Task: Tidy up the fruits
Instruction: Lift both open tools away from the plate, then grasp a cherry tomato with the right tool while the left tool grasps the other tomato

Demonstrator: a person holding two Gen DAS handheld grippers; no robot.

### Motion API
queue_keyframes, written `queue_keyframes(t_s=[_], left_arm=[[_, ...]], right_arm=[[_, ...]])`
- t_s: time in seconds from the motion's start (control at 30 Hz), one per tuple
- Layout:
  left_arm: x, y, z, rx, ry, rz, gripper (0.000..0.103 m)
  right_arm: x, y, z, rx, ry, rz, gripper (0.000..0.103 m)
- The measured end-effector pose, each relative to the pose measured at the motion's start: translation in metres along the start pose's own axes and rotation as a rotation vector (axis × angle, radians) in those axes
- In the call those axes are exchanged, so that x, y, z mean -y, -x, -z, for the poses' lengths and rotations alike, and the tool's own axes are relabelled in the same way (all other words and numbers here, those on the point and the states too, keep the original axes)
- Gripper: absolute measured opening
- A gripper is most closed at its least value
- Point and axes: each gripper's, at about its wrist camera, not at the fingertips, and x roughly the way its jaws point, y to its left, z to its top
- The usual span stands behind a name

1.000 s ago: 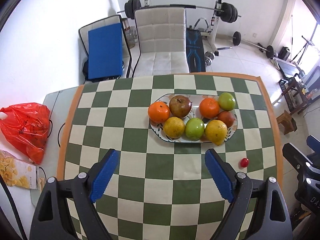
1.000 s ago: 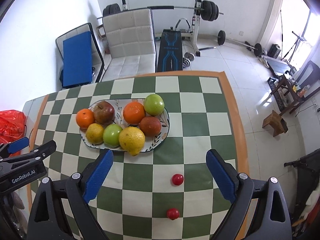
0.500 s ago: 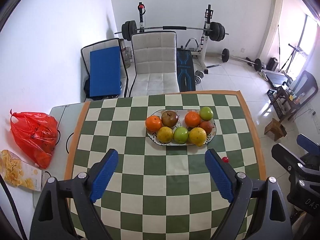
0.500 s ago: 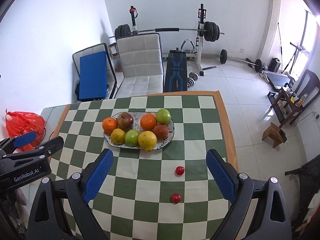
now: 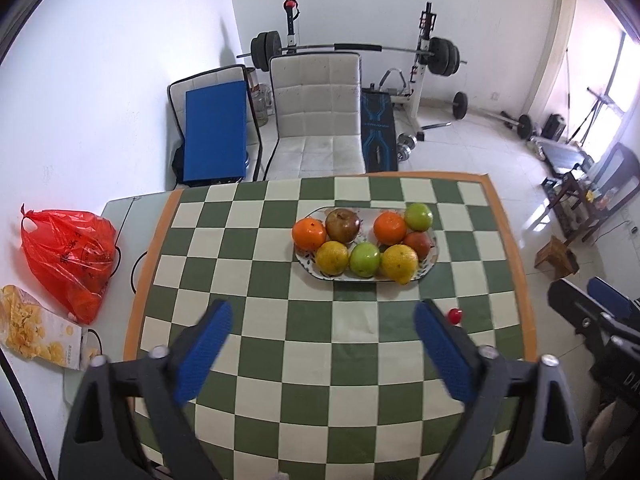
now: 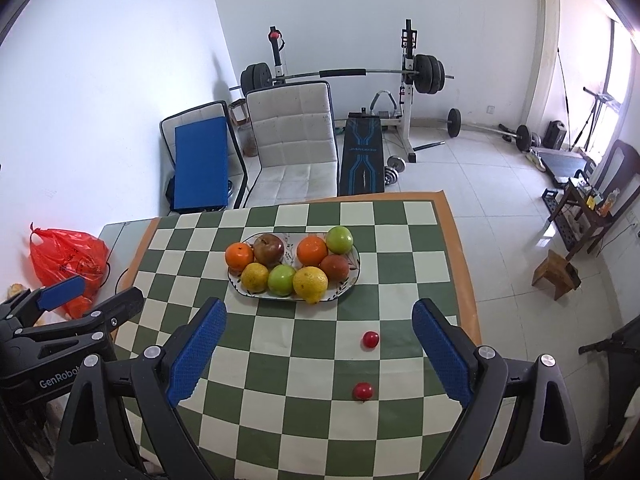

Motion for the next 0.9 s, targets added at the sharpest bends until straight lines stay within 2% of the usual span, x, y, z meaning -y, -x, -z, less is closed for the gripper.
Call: queue_keyframes(t_s=[0.07,0.13,0.23,0.33,0.53,0.63,0.67,0.77,0.9], left_arm=[[0.007,-0.022,0.001,-0.022,-0.021,-0.05,0.101],[0.014,-0.048,0.003,-0.068,-0.031,-0.066,0.101],[0.027,-0.093,0.011,-0.162,-0.058,-0.089,0.101],[0.043,-0.143,0.025,-0.272,-0.092,-0.102,0.101],[0.065,-0.218,0.056,-0.447,-0.151,-0.129,0.101],[0.075,-0.232,0.065,-0.489,-0.154,-0.098,0.101],[0.078,-0.234,0.066,-0.496,-0.158,-0.085,0.101],[0.096,-0.232,0.069,-0.513,-0.177,-0.015,0.101],[0.131,-0.219,0.074,-0.526,-0.21,0.12,0.101]], right_arm=[[0.014,-0.013,0.001,-0.017,-0.043,-0.026,0.096],[0.032,-0.033,0.005,-0.04,-0.092,-0.039,0.096],[0.07,-0.084,0.019,-0.132,-0.167,-0.038,0.094],[0.102,-0.142,0.034,-0.243,-0.221,-0.031,0.076],[0.143,-0.256,0.069,-0.425,-0.256,-0.019,0.065],[0.143,-0.297,0.078,-0.493,-0.242,-0.04,0.056],[0.142,-0.307,0.08,-0.51,-0.237,-0.049,0.044],[0.134,-0.329,0.087,-0.552,-0.195,-0.057,0.03],[0.132,-0.321,0.088,-0.525,-0.172,-0.065,0.03]])
